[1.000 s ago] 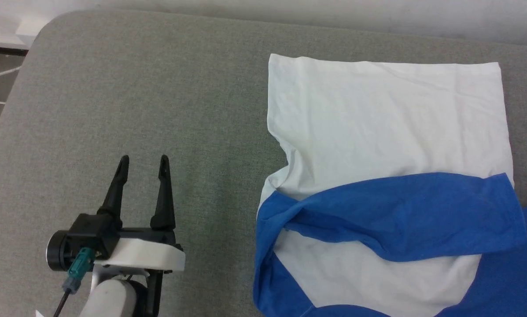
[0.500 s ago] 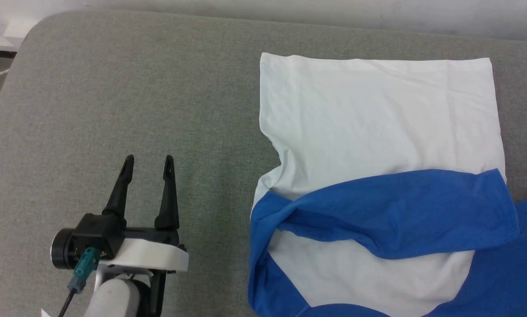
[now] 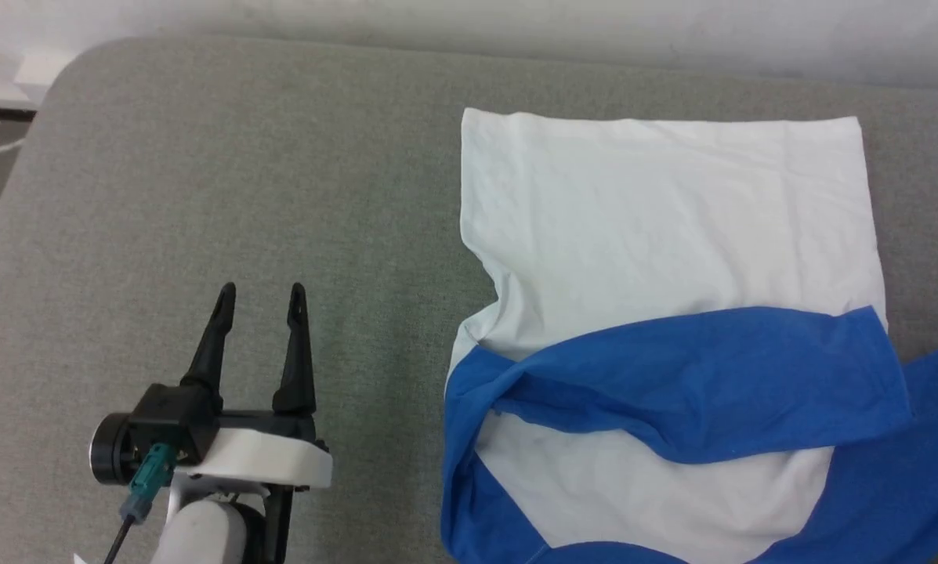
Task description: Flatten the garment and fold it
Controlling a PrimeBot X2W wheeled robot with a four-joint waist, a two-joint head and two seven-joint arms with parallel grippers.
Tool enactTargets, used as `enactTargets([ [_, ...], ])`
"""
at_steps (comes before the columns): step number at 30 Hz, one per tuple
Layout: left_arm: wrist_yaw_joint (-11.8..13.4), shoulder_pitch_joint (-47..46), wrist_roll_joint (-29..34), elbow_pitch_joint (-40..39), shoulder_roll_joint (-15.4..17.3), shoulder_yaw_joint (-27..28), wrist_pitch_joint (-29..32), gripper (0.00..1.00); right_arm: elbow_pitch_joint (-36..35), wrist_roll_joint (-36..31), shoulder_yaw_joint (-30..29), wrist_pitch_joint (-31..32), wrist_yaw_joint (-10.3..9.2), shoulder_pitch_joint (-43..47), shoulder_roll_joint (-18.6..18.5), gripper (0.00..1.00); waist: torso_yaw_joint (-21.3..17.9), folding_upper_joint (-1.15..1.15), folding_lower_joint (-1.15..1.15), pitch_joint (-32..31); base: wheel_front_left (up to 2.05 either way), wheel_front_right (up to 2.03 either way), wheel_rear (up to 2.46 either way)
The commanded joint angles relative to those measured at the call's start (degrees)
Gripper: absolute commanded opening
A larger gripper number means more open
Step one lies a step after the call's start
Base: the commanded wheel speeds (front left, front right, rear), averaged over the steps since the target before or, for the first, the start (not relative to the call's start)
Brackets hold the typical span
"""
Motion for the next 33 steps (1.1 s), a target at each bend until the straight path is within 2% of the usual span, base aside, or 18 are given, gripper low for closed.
enactTargets([
  [1, -0.51, 1.01, 0.48, 0.39, -0.43, 0.46, -0.27, 1.00, -2.04, 1.10, 2.03, -1.41, -0.05, 0.70, 0.09, 0.00, -0.13, 0.00, -0.01, -2.44, 0.00, 0.00, 0.00],
  [5, -0.86, 2.11, 0.65, 0.79, -0.90, 1.18, -0.27, 1.00, -9.56, 4.76, 7.89, -3.26, -0.05, 2.36, 0.38, 0.00, -0.39, 0.00, -0.01, -5.12, 0.00, 0.00, 0.00],
  [11, -1.32, 3.63, 0.86, 0.93, -1.50, 1.95, -0.27, 1.00, -25.57, 8.93, 16.34, -3.34, -0.05, 6.28, 1.33, 0.00, -0.34, 0.00, -0.01, -7.32, 0.00, 0.00, 0.00],
  [17, -1.87, 4.55, 0.85, 0.92, -2.14, 2.71, -0.27, 1.00, -38.41, 10.98, 25.57, 1.02, -0.05, 11.34, 3.88, 0.00, 0.78, 0.00, -0.01, -7.30, 0.00, 0.00, 0.00],
  [21, -2.36, 4.08, 1.04, 1.44, -2.62, 2.89, -0.27, 1.00, -42.12, 11.91, 32.72, 4.11, -0.05, 14.39, 4.94, 0.00, 1.62, 0.00, -0.01, -6.80, 0.00, 0.00, 0.00],
  [25, -2.96, 3.52, 1.14, 2.59, -3.05, 2.94, -0.27, 1.00, -40.42, 11.88, 37.97, 5.37, -0.05, 15.42, 4.94, 0.00, 2.04, 0.00, -0.01, -6.25, 0.00, 0.00, 0.00],
  [26, -3.12, 3.35, 1.19, 2.86, -3.19, 2.89, -0.27, 1.00, -39.32, 11.86, 38.64, 5.44, -0.05, 15.44, 5.05, 0.16, 2.15, 0.00, -0.01, -6.19, 0.00, 0.00, 0.00],
  [27, -3.26, 3.18, 1.26, 3.11, -3.34, 2.84, -0.27, 1.00, -38.27, 11.39, 39.42, 5.40, -0.05, 15.36, 4.79, 1.00, 2.27, 0.00, -0.01, -6.20, 0.00, 0.00, 0.00],
  [33, -3.79, 2.93, 1.44, 4.34, -3.98, 3.30, -0.27, 1.00, -37.28, 12.18, 41.13, 6.62, -0.05, 15.04, 3.30, 1.00, 2.20, 0.00, -0.01, -6.99, 0.00, 0.00, 0.00],
])
